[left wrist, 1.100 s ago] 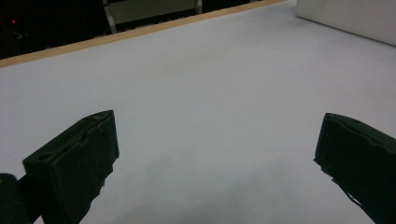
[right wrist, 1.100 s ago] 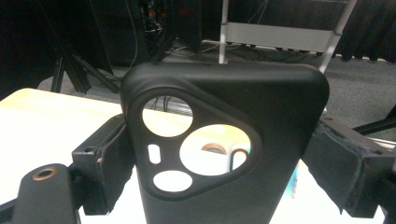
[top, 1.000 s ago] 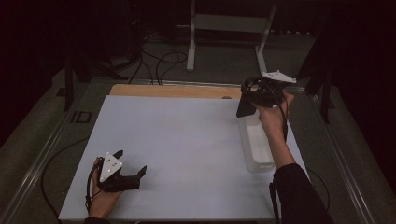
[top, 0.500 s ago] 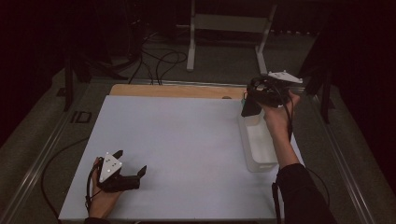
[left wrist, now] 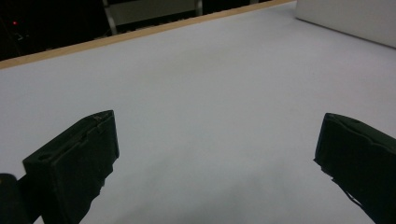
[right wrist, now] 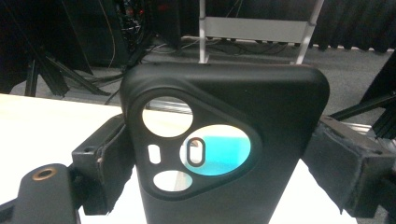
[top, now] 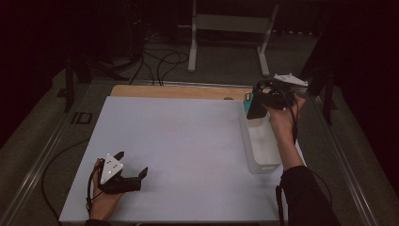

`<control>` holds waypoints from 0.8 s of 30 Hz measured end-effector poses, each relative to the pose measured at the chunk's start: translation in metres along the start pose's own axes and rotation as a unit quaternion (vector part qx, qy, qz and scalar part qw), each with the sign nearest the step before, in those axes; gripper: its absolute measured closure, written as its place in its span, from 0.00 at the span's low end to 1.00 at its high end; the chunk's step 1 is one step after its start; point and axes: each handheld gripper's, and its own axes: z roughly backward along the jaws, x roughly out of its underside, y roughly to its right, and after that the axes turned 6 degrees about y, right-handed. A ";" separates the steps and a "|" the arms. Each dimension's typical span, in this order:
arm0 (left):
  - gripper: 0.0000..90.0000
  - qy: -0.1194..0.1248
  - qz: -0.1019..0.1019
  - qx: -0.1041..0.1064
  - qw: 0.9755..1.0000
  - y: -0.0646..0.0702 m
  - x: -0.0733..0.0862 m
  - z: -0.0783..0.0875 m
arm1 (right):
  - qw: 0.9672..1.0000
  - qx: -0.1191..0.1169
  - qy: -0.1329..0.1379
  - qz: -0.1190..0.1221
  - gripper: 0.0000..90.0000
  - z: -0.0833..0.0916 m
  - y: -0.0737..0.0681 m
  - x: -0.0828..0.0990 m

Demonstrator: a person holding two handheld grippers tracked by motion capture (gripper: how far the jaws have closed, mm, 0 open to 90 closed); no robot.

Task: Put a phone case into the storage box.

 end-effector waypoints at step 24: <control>0.00 0.003 0.002 -0.001 1.000 -0.001 0.000 0.001 | 0.999 0.015 -0.026 -0.012 0.16 -0.016 0.008 0.024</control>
